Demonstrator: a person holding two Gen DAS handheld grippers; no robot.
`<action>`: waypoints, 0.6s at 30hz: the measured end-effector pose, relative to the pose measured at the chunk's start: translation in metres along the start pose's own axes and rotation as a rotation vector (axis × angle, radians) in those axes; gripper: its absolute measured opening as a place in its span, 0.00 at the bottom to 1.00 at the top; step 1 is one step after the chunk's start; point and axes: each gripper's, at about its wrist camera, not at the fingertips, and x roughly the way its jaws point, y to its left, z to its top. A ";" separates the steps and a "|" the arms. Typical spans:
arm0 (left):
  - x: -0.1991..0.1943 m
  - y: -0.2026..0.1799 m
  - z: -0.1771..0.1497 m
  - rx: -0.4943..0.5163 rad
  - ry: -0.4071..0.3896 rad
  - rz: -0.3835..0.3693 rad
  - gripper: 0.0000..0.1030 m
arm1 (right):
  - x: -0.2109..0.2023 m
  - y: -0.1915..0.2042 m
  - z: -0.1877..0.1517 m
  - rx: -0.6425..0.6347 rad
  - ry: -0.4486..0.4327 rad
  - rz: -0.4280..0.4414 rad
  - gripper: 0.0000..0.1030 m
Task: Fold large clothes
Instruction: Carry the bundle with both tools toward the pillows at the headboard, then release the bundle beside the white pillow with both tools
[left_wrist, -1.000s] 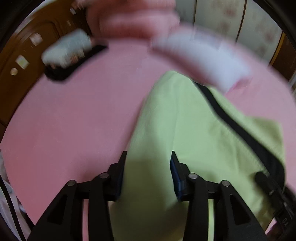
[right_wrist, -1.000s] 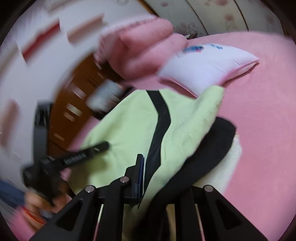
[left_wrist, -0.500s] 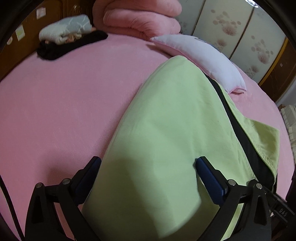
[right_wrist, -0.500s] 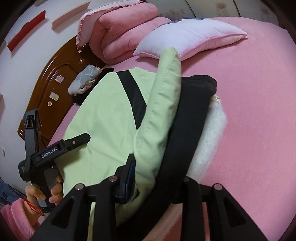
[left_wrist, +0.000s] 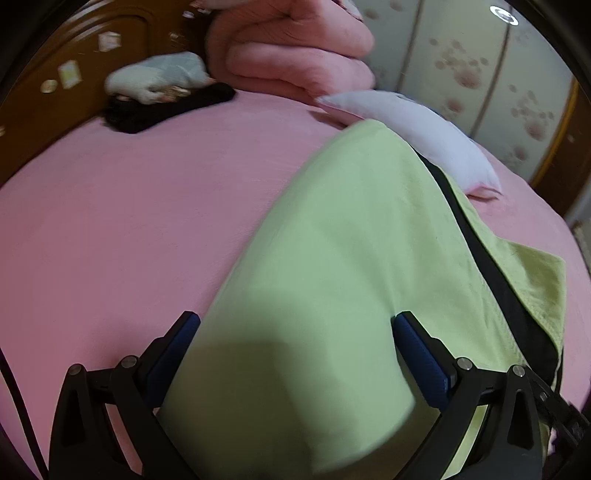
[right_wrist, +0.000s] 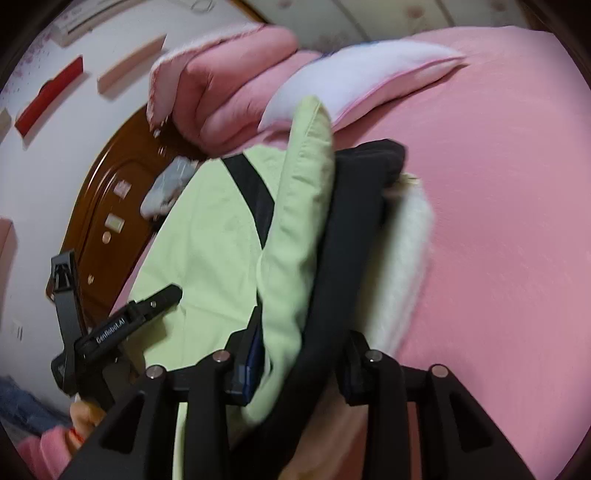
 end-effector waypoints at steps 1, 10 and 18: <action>-0.005 -0.001 -0.004 -0.008 -0.014 0.027 1.00 | -0.007 -0.001 -0.006 0.010 -0.024 -0.008 0.38; -0.091 -0.033 -0.093 -0.031 -0.120 0.262 0.99 | -0.094 -0.034 -0.086 0.226 -0.066 -0.054 0.68; -0.143 -0.051 -0.204 -0.254 0.164 0.331 0.99 | -0.205 -0.094 -0.176 0.368 0.041 -0.159 0.68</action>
